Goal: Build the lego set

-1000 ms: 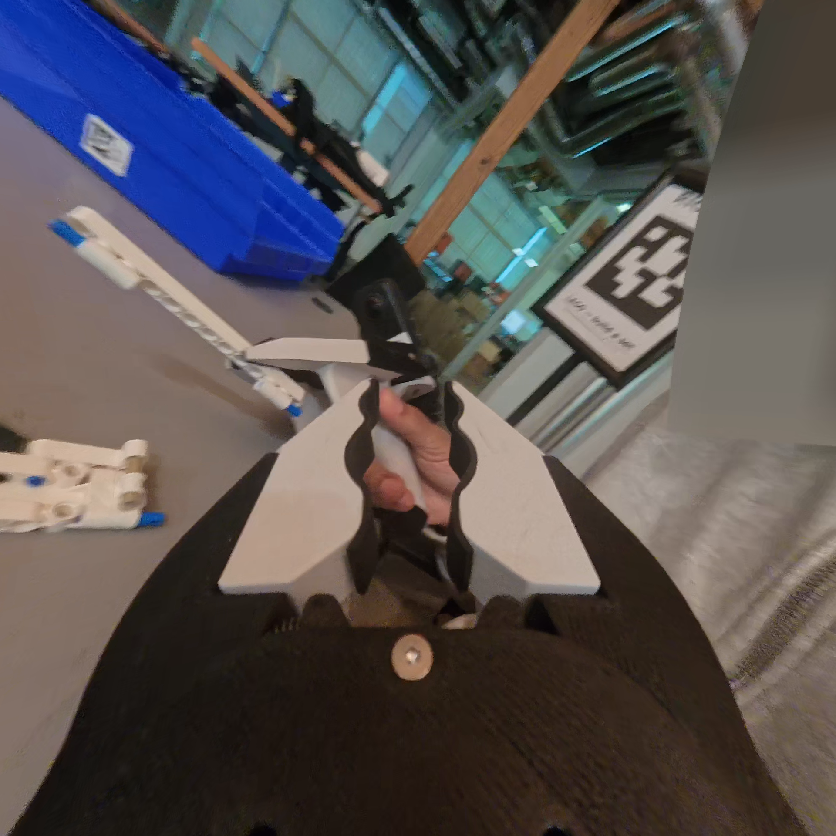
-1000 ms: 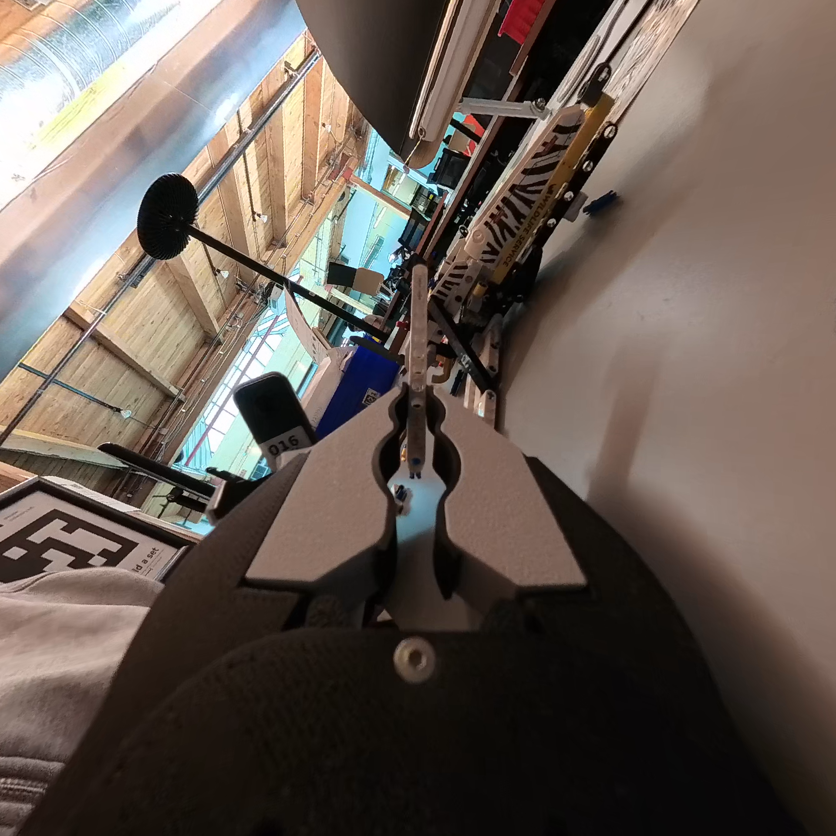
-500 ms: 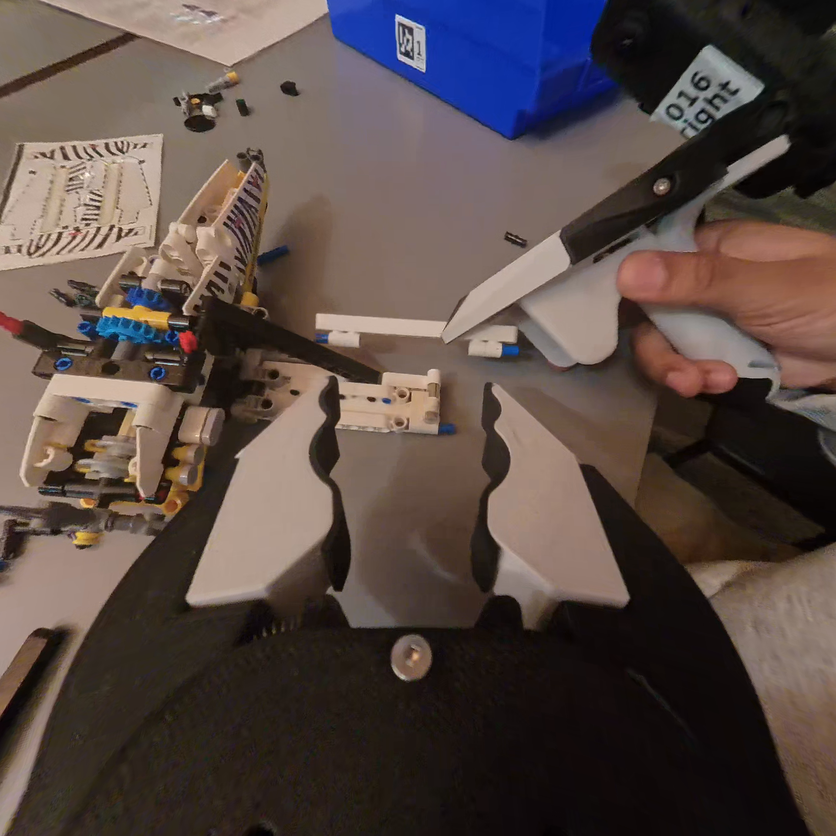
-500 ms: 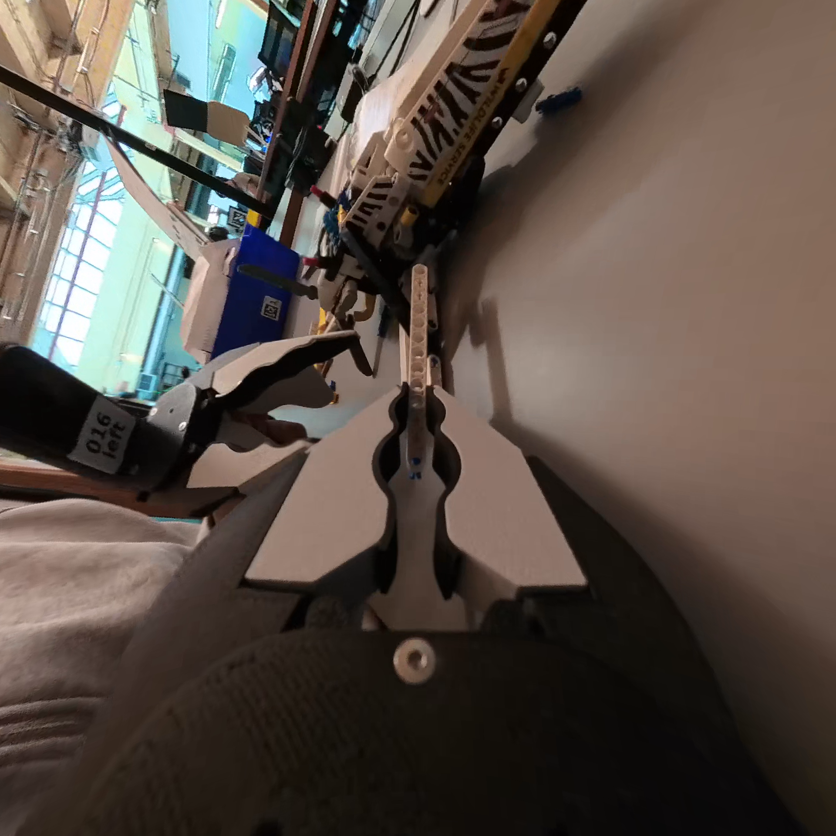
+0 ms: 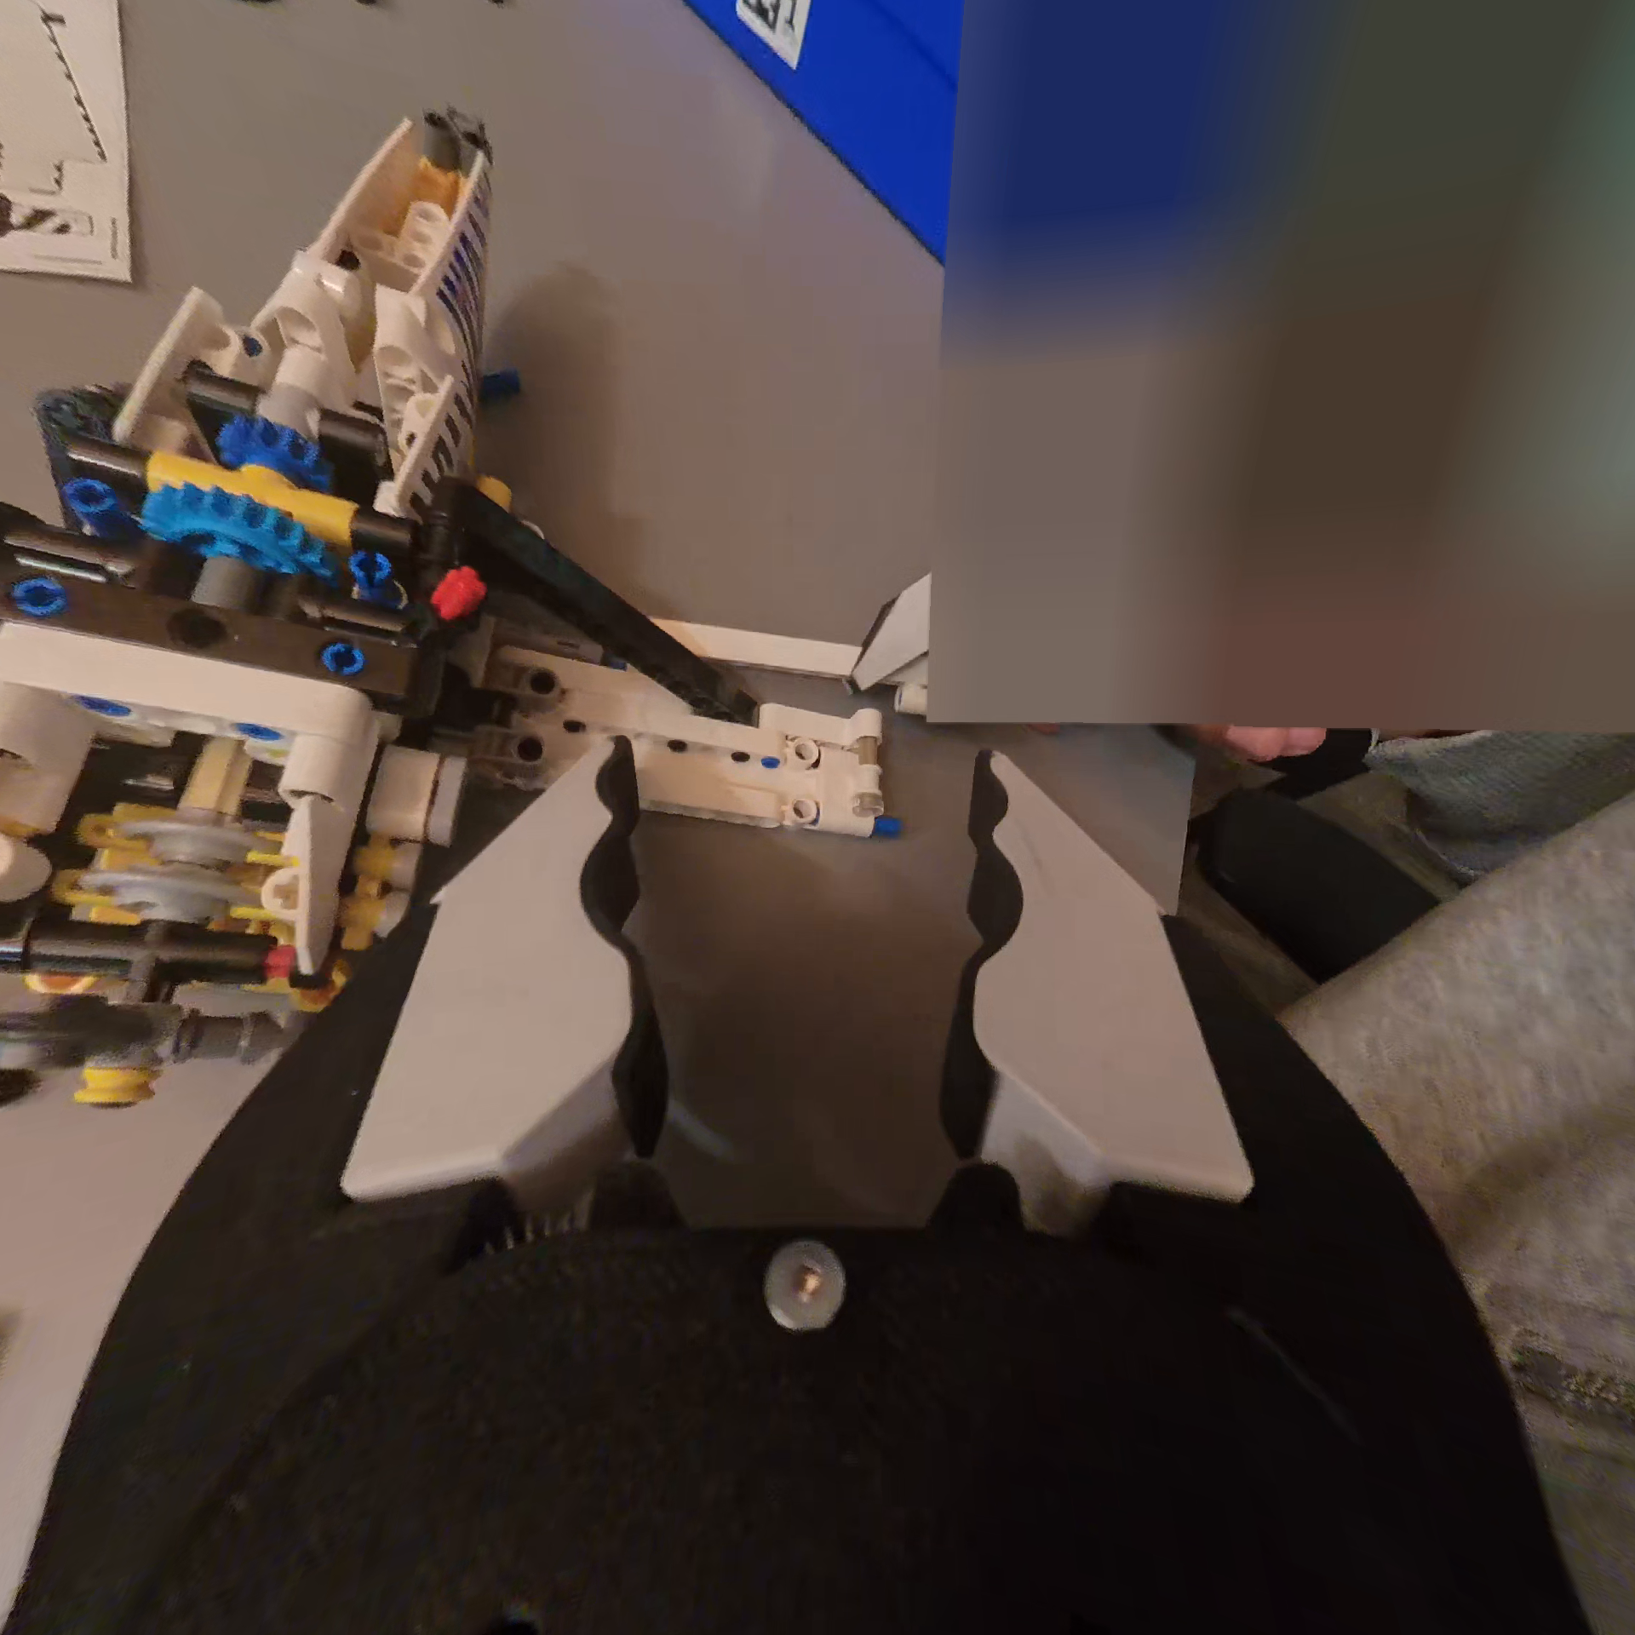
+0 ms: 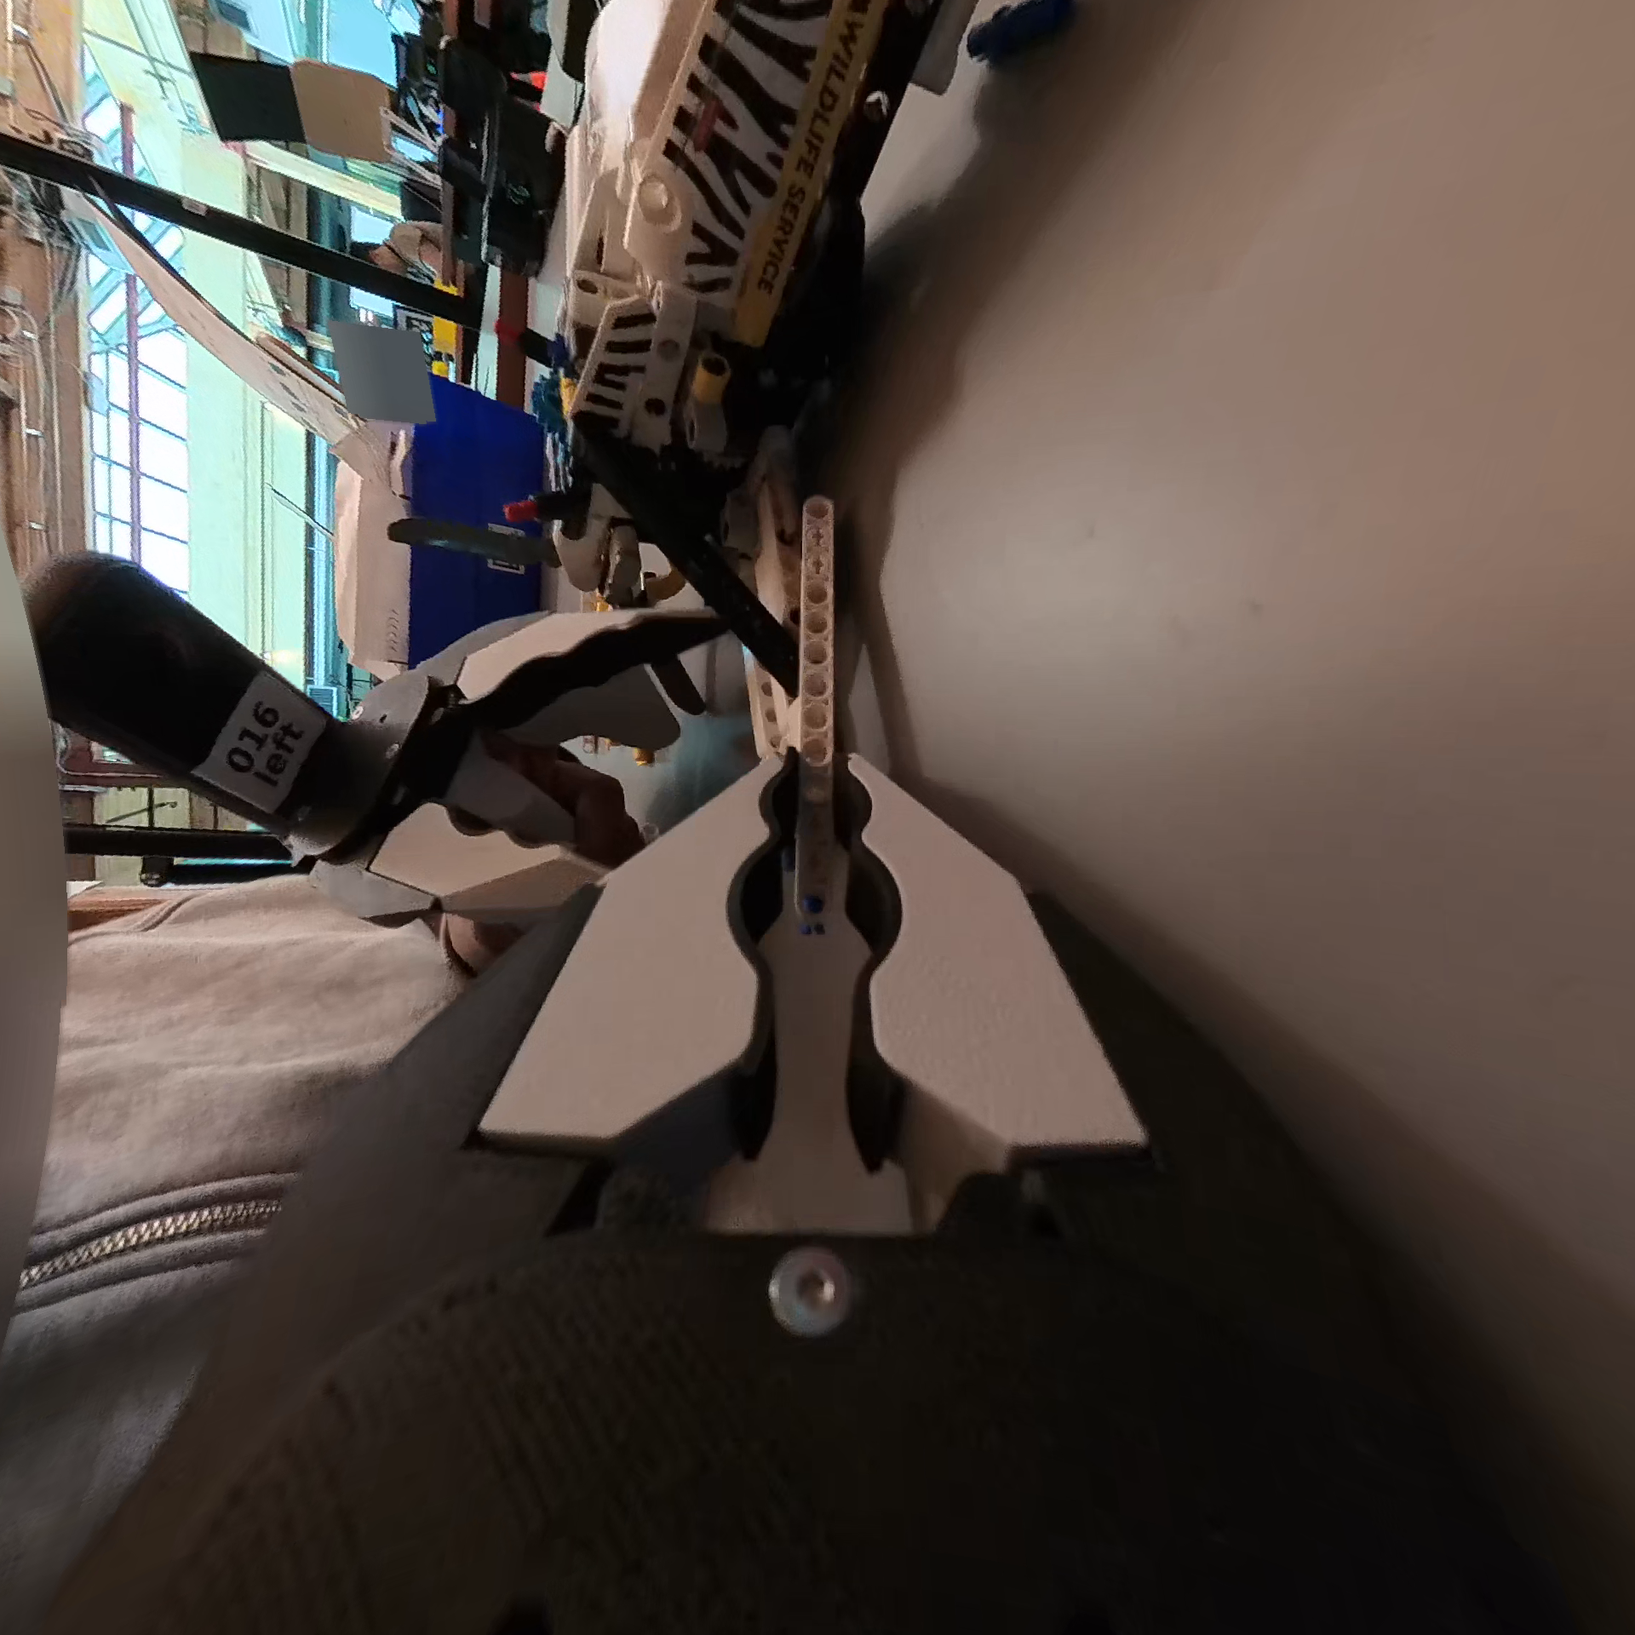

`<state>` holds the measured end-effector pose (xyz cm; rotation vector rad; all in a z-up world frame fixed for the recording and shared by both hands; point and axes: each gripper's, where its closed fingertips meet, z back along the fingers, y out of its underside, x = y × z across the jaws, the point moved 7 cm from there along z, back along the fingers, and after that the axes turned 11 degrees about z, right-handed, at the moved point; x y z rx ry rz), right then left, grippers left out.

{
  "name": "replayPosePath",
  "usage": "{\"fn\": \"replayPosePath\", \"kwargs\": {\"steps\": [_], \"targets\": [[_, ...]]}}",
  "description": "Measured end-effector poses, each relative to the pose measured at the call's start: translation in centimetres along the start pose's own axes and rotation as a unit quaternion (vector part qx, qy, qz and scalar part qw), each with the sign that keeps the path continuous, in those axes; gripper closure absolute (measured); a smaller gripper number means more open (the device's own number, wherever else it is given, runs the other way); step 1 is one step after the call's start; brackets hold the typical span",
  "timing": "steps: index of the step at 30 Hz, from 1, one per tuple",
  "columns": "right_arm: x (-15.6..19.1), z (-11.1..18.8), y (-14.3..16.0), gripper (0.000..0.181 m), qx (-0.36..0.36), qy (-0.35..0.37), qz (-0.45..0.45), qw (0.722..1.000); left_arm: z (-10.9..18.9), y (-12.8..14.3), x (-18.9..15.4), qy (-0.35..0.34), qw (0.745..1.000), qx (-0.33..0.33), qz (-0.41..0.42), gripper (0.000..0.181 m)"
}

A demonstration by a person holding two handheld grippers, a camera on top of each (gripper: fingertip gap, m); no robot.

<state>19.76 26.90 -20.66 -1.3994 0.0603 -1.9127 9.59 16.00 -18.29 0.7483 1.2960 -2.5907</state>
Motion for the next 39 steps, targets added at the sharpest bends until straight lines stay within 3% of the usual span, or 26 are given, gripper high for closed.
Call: {"fn": "replayPosePath", "kwargs": {"steps": [8, 39], "targets": [[-0.4, 0.3, 0.0, 0.175, -0.019, -0.047, -0.026, 0.998, -0.4, -0.1, 0.3, 0.012, 1.000, 0.014, 0.016, 0.107], [-0.6, 0.1, -0.1, 0.175, 0.011, -0.071, -0.037, 0.997, -1.1, 0.0, 0.7, -0.009, 0.999, 0.040, 0.015, 0.124]]}}
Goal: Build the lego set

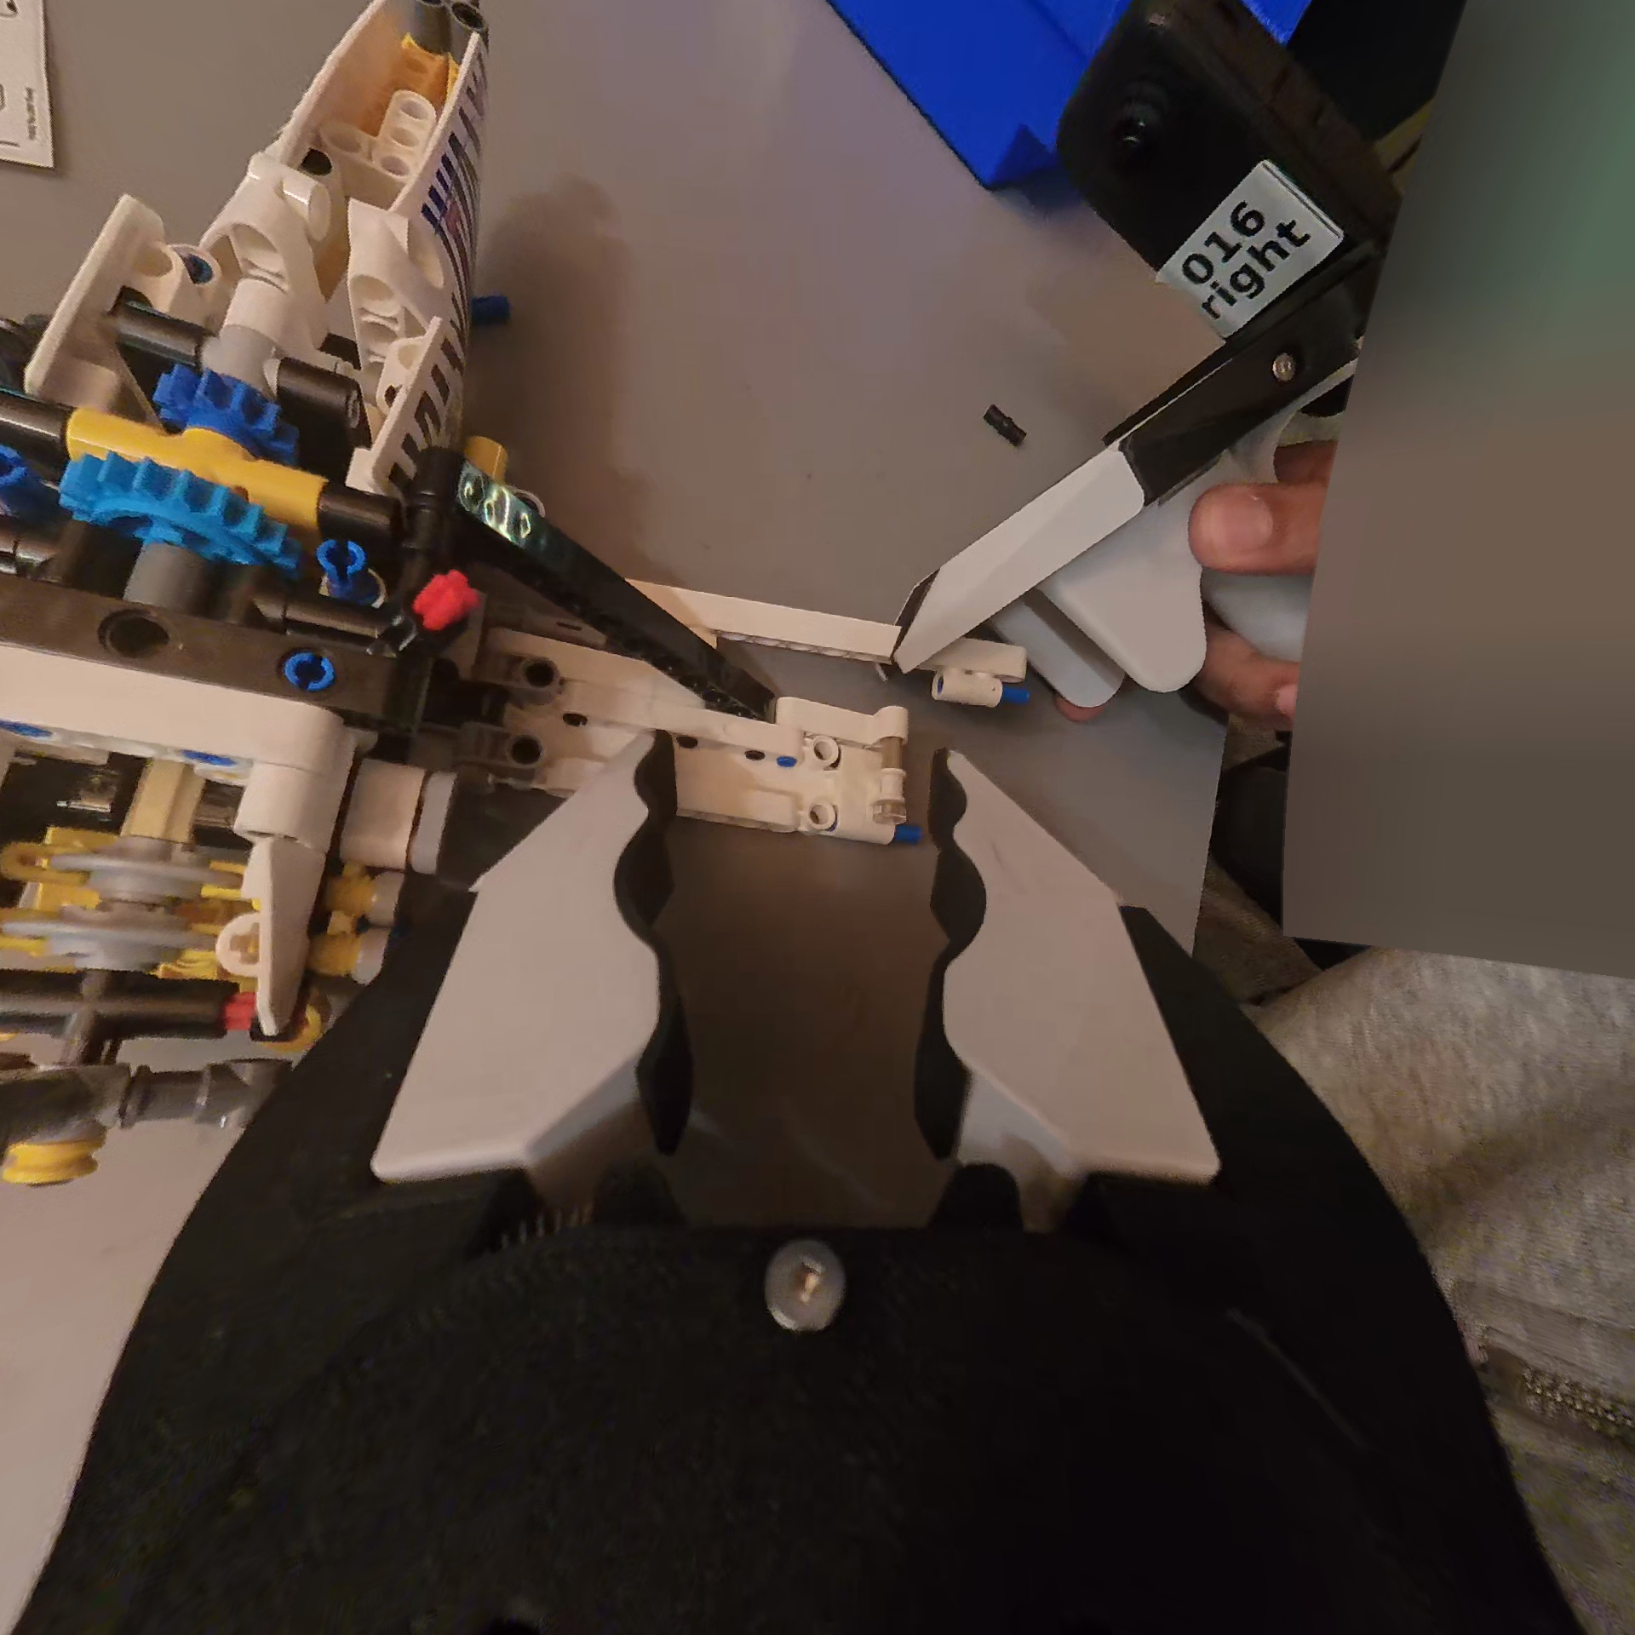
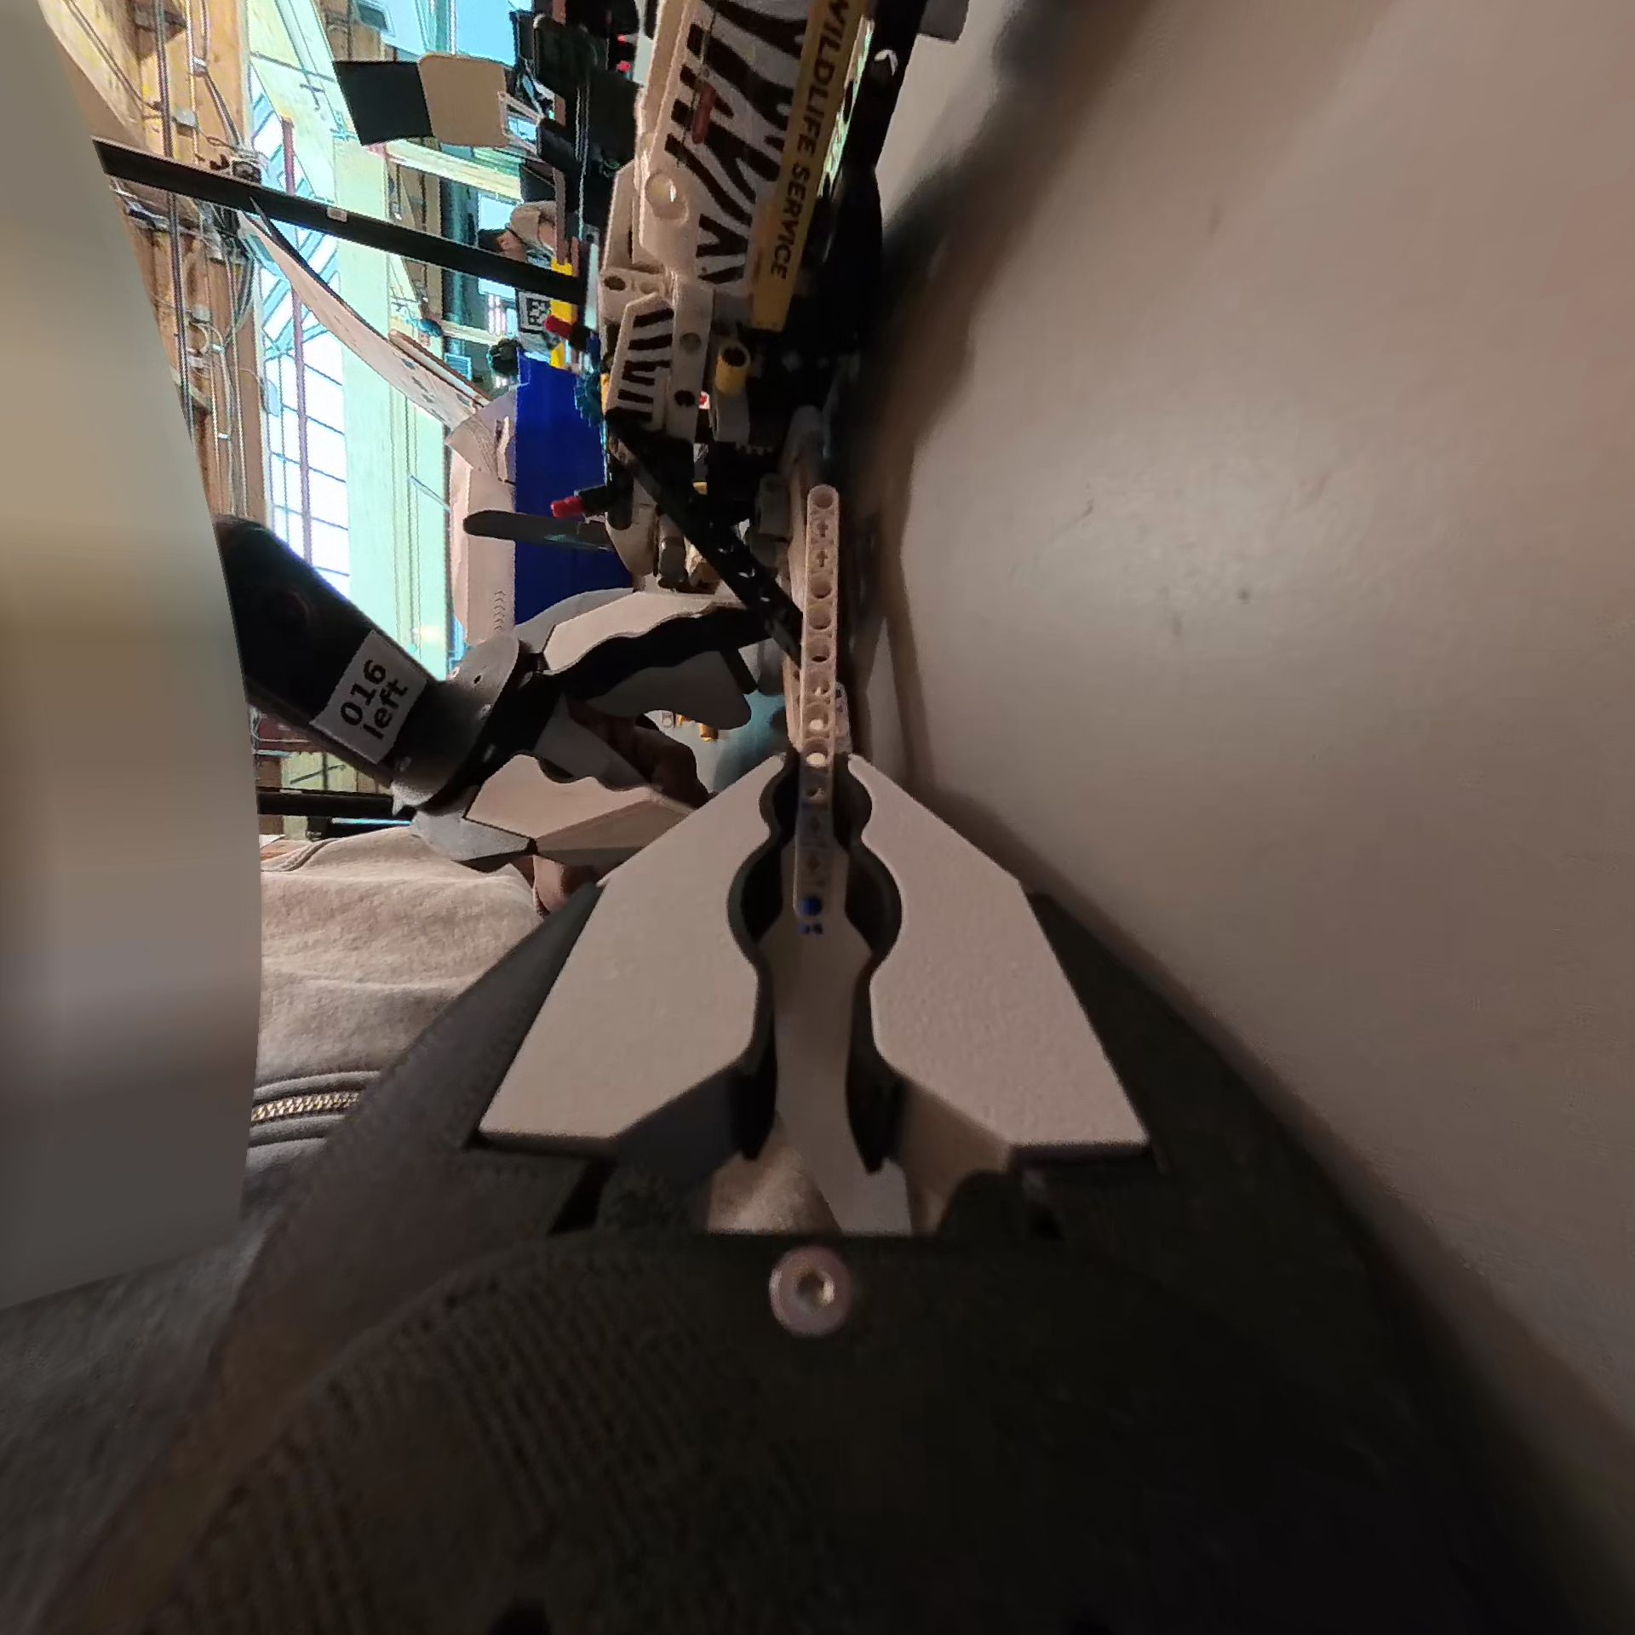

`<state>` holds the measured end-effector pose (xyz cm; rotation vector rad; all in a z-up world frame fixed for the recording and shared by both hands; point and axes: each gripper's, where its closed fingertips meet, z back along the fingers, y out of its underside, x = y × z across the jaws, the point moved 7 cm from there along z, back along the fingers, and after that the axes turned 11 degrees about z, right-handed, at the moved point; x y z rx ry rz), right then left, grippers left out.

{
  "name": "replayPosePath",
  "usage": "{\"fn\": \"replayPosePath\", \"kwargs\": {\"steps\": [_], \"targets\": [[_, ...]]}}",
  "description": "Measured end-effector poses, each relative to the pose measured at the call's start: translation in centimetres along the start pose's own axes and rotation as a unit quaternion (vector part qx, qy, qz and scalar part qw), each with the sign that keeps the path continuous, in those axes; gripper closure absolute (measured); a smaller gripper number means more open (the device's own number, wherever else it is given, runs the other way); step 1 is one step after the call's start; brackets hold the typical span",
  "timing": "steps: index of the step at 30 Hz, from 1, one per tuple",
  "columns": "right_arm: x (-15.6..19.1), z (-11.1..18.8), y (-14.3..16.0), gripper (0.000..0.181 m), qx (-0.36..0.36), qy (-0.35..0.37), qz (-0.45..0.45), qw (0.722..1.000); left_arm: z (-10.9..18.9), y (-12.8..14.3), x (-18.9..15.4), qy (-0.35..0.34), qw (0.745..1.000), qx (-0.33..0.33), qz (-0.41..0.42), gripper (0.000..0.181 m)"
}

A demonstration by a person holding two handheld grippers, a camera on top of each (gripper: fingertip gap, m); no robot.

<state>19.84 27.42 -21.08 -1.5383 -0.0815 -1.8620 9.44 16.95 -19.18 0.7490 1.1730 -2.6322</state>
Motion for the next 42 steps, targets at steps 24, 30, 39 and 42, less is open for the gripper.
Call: {"fn": "replayPosePath", "kwargs": {"steps": [24, 30, 39, 42], "targets": [[-0.12, 0.06, -0.19, 0.175, -0.003, -0.003, 0.001, 1.000, -0.50, 0.45, -0.05, -0.007, 0.999, 0.031, -0.010, 0.170], [-0.14, 0.15, -0.17, 0.176, -0.008, -0.003, 0.000, 1.000, -0.54, 0.48, -0.09, -0.007, 0.999, 0.032, -0.011, 0.171], [-0.12, 0.10, -0.14, 0.175, -0.005, 0.000, 0.000, 1.000, -0.62, 0.51, -0.16, -0.005, 0.999, 0.033, -0.011, 0.172], [-0.09, 0.06, -0.12, 0.175, -0.001, 0.004, 0.002, 1.000, -0.66, 0.53, -0.18, -0.005, 0.999, 0.034, -0.011, 0.172]]}}
